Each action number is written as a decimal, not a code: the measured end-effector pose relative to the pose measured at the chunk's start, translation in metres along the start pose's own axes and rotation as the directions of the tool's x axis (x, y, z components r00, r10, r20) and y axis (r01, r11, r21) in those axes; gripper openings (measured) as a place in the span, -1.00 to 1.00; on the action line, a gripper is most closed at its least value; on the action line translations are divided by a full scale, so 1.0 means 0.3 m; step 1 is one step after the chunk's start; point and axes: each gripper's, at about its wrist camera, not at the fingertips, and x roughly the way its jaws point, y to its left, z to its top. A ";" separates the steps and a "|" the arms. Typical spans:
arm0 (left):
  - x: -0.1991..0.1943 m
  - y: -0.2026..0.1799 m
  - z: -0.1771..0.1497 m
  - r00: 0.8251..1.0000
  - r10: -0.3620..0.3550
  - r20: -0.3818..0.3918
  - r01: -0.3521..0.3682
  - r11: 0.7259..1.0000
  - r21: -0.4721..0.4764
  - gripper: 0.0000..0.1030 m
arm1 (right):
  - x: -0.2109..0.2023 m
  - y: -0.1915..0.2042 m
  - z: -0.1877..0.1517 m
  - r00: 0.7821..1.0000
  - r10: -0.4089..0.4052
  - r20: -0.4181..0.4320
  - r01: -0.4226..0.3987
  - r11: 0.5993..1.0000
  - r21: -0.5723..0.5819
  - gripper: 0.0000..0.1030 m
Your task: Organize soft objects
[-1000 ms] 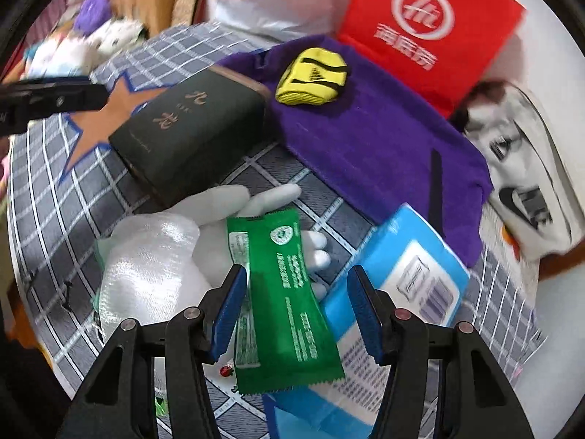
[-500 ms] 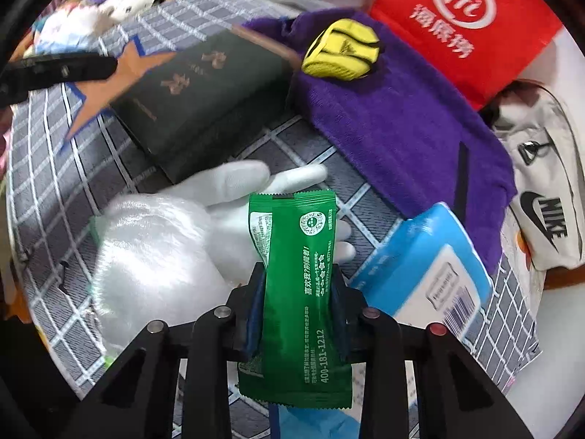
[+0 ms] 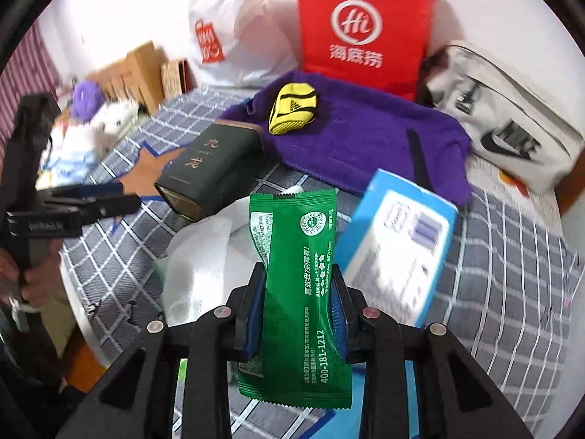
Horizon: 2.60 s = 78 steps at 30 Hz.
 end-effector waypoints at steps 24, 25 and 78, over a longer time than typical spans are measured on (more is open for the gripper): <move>0.153 -0.288 -0.154 0.991 -0.060 -0.118 0.081 0.980 0.181 -0.20 | 0.034 -0.130 -0.386 1.000 -0.010 0.000 0.009 0.982 0.188 -0.38; 0.148 -0.280 -0.154 0.991 -0.070 -0.115 0.089 0.980 0.178 -0.31 | 0.039 -0.131 -0.387 1.000 -0.008 0.000 0.008 0.982 0.190 -0.38; -0.089 -0.213 0.098 0.996 0.017 0.090 -0.027 0.992 0.121 -0.79 | -0.177 -0.142 -0.037 0.979 -0.052 0.199 0.012 0.980 0.198 -0.38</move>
